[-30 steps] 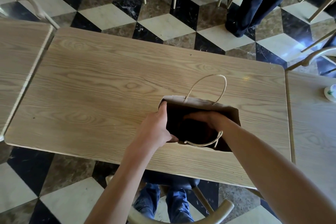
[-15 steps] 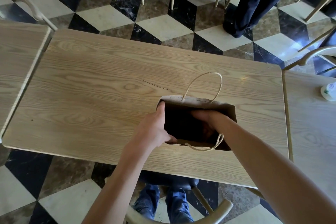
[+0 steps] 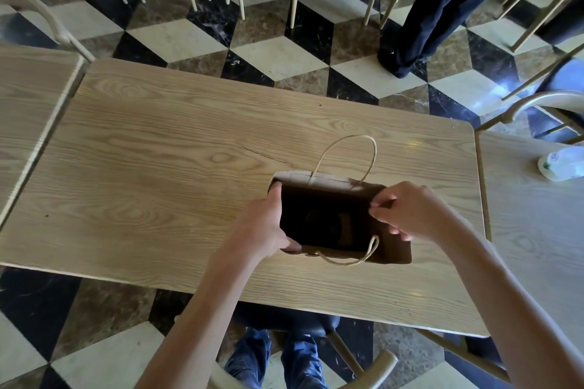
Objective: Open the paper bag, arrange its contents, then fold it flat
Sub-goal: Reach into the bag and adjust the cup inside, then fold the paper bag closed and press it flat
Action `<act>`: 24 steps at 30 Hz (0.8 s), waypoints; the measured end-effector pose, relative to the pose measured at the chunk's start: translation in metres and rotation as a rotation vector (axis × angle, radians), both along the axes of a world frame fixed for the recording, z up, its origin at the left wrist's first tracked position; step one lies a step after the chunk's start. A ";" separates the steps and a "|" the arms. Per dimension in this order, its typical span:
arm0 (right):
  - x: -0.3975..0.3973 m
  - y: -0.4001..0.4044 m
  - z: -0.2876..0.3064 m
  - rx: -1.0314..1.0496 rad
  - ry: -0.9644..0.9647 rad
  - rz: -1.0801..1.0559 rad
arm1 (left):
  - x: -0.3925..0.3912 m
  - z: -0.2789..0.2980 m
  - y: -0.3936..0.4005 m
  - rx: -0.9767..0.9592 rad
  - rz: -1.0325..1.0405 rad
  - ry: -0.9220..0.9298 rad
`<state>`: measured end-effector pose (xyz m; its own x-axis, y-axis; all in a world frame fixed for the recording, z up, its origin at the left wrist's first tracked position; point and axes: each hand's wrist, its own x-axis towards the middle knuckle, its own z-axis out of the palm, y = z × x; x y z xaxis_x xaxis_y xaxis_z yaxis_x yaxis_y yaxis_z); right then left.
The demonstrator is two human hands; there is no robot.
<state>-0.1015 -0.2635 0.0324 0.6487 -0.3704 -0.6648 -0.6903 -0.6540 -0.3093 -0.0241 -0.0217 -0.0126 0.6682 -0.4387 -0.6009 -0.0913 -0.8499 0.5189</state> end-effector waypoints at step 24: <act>-0.061 0.015 -0.034 -0.180 -0.155 -0.023 | 0.010 0.000 0.005 -0.091 0.013 0.004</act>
<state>-0.1630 -0.2481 -0.0015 0.7280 -0.4900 -0.4795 -0.6591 -0.6927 -0.2929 -0.0143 -0.0168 -0.0127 0.6718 -0.4832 -0.5614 -0.0785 -0.8001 0.5947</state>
